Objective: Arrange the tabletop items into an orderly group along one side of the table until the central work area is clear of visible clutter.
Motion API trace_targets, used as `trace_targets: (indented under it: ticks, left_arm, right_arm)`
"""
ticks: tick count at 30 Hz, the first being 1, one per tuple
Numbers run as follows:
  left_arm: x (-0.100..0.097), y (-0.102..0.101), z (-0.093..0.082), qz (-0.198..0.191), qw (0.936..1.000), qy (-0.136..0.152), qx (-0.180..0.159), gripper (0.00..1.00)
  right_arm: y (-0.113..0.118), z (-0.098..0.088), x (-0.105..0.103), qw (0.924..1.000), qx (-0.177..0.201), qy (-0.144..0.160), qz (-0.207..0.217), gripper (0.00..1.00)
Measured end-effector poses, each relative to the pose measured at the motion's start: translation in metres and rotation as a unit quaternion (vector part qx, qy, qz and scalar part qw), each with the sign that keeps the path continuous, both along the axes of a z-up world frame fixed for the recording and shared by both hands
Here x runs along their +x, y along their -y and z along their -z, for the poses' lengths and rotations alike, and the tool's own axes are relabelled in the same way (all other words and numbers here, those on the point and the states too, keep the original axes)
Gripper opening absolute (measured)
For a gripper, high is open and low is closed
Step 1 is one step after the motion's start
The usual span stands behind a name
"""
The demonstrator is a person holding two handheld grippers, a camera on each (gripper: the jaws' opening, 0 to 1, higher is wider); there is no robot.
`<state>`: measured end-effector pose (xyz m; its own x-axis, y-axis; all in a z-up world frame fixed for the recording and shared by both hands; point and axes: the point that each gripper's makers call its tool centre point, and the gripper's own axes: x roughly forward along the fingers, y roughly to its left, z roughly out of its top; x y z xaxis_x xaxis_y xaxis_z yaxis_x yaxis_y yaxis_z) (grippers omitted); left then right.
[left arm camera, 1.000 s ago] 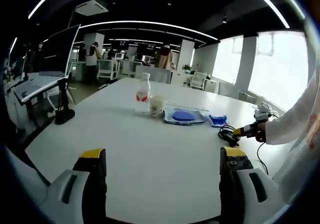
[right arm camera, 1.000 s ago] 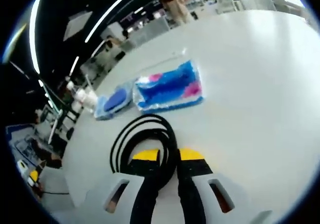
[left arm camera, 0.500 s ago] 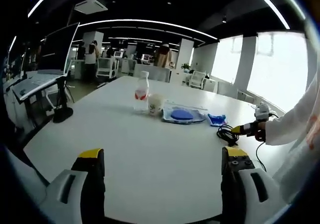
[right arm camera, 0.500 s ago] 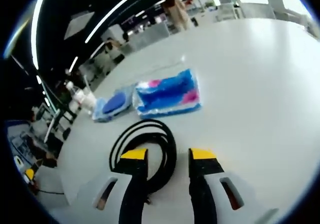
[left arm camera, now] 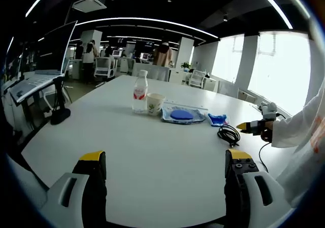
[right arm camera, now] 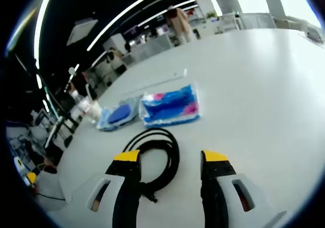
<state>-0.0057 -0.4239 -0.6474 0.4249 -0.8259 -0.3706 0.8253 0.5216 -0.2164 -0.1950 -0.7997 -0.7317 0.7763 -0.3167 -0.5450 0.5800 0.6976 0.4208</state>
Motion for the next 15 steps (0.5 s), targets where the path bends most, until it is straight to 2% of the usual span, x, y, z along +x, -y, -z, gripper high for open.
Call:
trace_targets:
  ticks: [10, 15]
  left_arm:
    - [0.013, 0.004, -0.001, 0.0, 0.9998, -0.014, -0.014, 1.0]
    - [0.016, 0.01, 0.007, 0.032, 0.9994, -0.003, 0.01, 1.0]
  right_arm:
    - [-0.018, -0.011, -0.005, 0.9994, -0.027, -0.002, -0.02, 0.5]
    - [-0.028, -0.019, -0.009, 0.9992, -0.033, 0.004, -0.019, 0.5]
